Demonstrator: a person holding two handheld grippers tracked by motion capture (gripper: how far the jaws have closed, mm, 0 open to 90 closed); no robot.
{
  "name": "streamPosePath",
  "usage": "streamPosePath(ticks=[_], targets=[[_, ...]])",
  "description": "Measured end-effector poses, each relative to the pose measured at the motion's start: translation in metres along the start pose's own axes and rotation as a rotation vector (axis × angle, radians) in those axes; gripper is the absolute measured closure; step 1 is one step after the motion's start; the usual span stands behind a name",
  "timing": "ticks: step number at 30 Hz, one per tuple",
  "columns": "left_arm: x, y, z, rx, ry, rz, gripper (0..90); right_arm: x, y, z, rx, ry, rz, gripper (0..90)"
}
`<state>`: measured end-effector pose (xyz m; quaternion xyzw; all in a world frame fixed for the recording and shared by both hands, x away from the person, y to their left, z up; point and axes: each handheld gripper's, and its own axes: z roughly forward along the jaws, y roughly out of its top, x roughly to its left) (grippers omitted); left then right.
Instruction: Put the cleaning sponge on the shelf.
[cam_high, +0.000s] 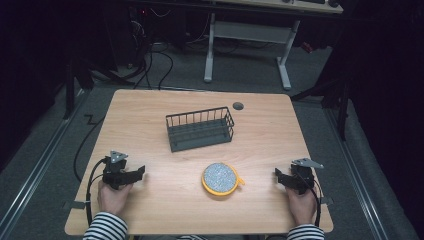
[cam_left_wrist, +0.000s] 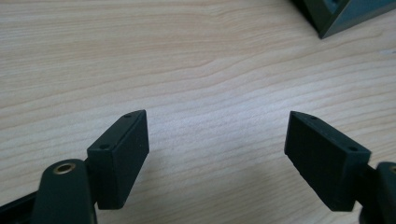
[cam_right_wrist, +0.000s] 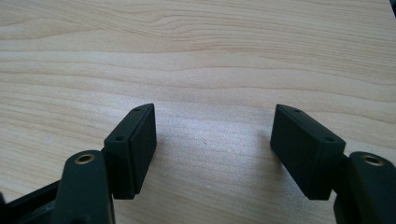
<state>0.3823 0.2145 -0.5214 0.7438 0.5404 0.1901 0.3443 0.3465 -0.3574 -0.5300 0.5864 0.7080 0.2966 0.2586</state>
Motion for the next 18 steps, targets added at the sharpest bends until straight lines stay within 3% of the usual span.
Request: streamPosePath(ticks=[4, 12, 16, 18], targets=[[-0.004, 0.009, -0.003, 0.011, -0.019, 0.022, 22.8, 0.0, 0.0, 0.0, 0.0, 0.0, 0.0, 31.5], [-0.007, 0.026, -0.008, 0.011, -0.064, 0.015, 23.5, 0.0, 0.0, 0.0, 0.0, 0.001, 0.002, 31.4], [-0.009, 0.037, -0.01, 0.021, -0.065, 0.033, 24.2, 0.0, 0.0, 0.0, 0.0, 0.002, 0.002, 31.4], [-0.009, 0.047, -0.012, 0.019, -0.099, 0.016, 24.2, 0.0, 0.0, 0.0, 0.0, 0.002, 0.002, 31.4]])
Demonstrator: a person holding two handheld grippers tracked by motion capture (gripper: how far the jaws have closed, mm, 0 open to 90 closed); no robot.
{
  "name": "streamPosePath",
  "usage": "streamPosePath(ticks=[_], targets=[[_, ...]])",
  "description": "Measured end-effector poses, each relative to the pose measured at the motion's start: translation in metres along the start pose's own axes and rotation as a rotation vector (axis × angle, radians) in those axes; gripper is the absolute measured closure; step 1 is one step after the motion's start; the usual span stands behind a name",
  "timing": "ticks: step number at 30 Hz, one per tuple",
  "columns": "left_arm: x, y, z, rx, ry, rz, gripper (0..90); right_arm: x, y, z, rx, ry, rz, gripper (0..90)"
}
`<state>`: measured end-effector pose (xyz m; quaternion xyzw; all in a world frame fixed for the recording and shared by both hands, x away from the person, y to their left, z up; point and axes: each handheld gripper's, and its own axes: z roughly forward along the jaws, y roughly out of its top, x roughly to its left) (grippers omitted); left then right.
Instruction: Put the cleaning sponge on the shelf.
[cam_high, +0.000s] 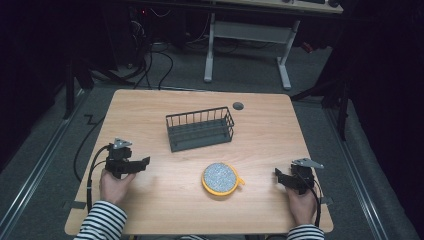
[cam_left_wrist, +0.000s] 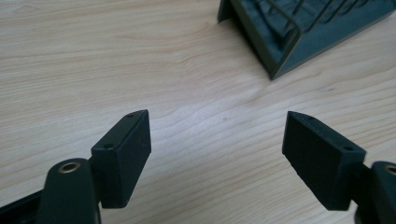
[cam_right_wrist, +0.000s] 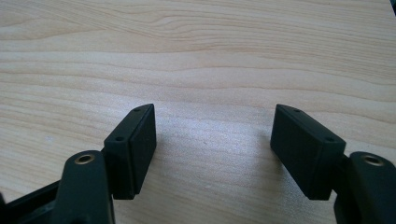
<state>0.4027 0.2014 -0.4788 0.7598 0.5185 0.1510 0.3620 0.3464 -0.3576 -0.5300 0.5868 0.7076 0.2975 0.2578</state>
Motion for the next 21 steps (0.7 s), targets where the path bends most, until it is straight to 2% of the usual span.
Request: streamPosePath(ticks=[1, 6, 7, 10, 14, 16, 19, 21], targets=[[0.0, 0.0, 0.0, 0.0, 0.0, 0.0, 24.0, 0.0, 0.0, 0.0, 0.0, 0.0, 0.0, 31.4], [-0.005, 0.025, -0.002, 0.009, -0.042, 0.006, 25.9, 0.0, 0.0, 0.0, 0.0, 0.0, 0.0, 31.4], [-0.005, 0.025, -0.002, 0.009, -0.042, 0.006, 26.0, 0.0, 0.0, 0.0, 0.0, 0.0, 0.0, 31.4], [-0.01, 0.039, -0.002, 0.017, -0.052, 0.028, 26.2, 0.0, 0.0, 0.0, 0.0, 0.001, 0.0, 31.4], [-0.013, 0.05, 0.001, 0.021, -0.056, 0.036, 26.2, 0.0, 0.0, 0.0, 0.0, 0.002, 0.0, 31.3], [-0.014, 0.055, 0.002, 0.019, -0.072, 0.032, 26.6, 0.0, 0.0, 0.0, 0.0, 0.002, 0.0, 31.3], [-0.016, 0.061, 0.004, 0.022, -0.065, 0.043, 26.2, 0.0, 0.0, 0.0, 0.0, 0.002, 0.0, 31.3], [-0.018, 0.071, 0.005, 0.02, -0.048, 0.054, 26.2, 0.0, 0.0, 0.0, 0.0, 0.001, 0.0, 31.2]])
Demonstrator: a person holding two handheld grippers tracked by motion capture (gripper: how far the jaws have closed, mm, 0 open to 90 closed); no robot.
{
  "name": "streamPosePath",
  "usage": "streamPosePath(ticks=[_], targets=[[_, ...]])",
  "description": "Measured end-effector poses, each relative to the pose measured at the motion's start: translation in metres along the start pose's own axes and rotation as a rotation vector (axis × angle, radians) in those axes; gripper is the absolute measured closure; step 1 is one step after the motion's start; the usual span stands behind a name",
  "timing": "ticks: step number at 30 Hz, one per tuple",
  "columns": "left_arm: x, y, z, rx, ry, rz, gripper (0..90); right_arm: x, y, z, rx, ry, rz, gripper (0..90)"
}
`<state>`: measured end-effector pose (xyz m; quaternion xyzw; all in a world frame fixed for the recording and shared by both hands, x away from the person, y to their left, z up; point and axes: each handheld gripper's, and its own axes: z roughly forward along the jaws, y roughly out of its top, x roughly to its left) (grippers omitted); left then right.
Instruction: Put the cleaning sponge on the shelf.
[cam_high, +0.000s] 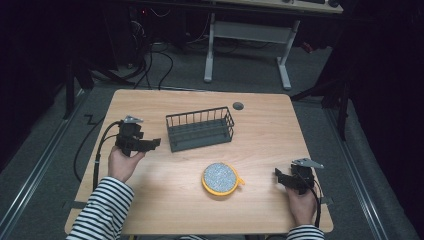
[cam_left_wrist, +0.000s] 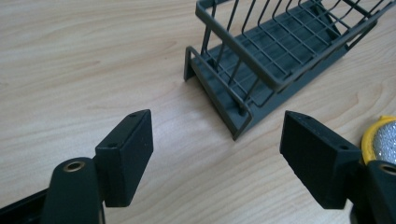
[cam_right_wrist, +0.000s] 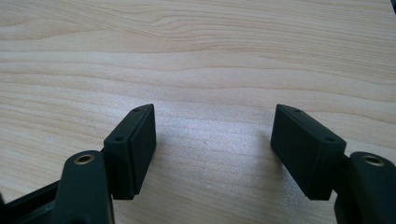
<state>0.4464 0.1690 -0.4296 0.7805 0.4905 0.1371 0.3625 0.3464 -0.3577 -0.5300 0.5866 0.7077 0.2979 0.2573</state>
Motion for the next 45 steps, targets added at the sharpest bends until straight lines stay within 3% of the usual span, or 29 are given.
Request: streamPosePath(ticks=[5, 9, 18, 20, 22, 25, 27, 31, 35, 45], targets=[[-0.005, 0.018, 0.003, -0.004, 0.006, 0.023, 26.3, 0.0, 0.0, 0.0, 0.0, 0.0, 0.0, 31.2], [-0.01, 0.034, 0.012, 0.025, 0.011, 0.055, 26.7, 0.0, 0.0, 0.0, 0.0, 0.001, 0.0, 31.2], [-0.014, 0.053, 0.03, 0.051, 0.017, 0.053, 26.5, 0.0, 0.0, 0.0, -0.002, 0.002, 0.0, 31.3], [-0.019, 0.059, 0.039, 0.083, 0.034, 0.078, 26.6, -0.001, 0.0, 0.0, -0.002, 0.002, 0.0, 31.3], [-0.02, 0.06, 0.043, 0.09, 0.043, 0.089, 27.4, 0.0, 0.0, 0.0, -0.002, 0.002, 0.0, 31.3], [-0.023, 0.06, 0.056, 0.117, 0.091, 0.118, 30.1, -0.001, 0.0, 0.0, -0.001, 0.003, 0.002, 31.3], [-0.023, 0.059, 0.061, 0.126, 0.095, 0.116, 32.1, -0.001, 0.0, 0.0, -0.001, 0.004, 0.002, 31.2], [-0.024, 0.058, 0.066, 0.139, 0.067, 0.127, 38.6, -0.001, 0.0, 0.0, -0.001, 0.003, 0.002, 31.2], [-0.025, 0.055, 0.071, 0.172, 0.073, 0.144, 44.7, -0.001, 0.0, 0.0, -0.001, 0.004, 0.002, 31.2], [-0.027, 0.051, 0.071, 0.17, 0.059, 0.159, 56.6, -0.001, 0.0, 0.0, -0.002, 0.003, 0.003, 31.9]])
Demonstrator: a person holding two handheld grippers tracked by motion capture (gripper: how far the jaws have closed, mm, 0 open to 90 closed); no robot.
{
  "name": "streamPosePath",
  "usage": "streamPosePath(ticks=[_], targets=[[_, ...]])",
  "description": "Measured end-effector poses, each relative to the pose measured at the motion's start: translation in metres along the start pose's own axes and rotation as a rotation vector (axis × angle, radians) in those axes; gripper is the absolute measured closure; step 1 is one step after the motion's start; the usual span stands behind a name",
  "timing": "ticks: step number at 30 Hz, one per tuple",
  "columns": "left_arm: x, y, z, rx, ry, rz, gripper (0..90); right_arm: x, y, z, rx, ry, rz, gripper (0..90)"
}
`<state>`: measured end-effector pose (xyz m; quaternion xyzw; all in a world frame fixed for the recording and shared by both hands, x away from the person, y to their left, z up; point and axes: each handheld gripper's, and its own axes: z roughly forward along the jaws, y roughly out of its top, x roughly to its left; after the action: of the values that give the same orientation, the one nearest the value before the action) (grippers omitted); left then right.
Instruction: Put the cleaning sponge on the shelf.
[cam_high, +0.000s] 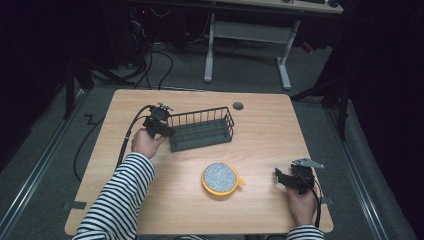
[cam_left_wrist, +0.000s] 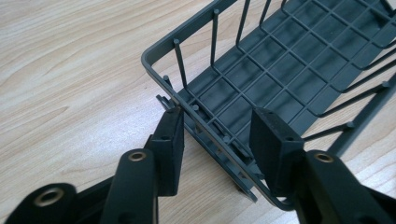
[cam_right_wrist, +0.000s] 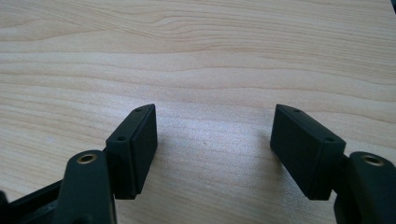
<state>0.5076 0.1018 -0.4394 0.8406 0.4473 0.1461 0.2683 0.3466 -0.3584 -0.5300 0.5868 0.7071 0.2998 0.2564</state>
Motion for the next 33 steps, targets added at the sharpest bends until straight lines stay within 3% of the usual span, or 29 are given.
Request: streamPosePath(ticks=[6, 15, 20, 33], targets=[[-0.002, -0.004, -0.001, -0.012, -0.003, -0.02, 58.8, 0.0, 0.0, 0.0, 0.001, -0.001, -0.001, 31.9], [-0.001, -0.014, -0.008, -0.016, 0.007, -0.016, 59.0, 0.0, 0.0, 0.0, 0.001, -0.001, -0.001, 31.7], [0.002, -0.028, -0.016, -0.038, -0.02, -0.051, 58.9, 0.0, 0.0, 0.0, 0.0, -0.002, -0.003, 31.7], [0.002, -0.064, -0.038, -0.083, -0.03, -0.093, 58.2, 0.0, 0.0, 0.0, 0.0, -0.002, -0.004, 31.6]])
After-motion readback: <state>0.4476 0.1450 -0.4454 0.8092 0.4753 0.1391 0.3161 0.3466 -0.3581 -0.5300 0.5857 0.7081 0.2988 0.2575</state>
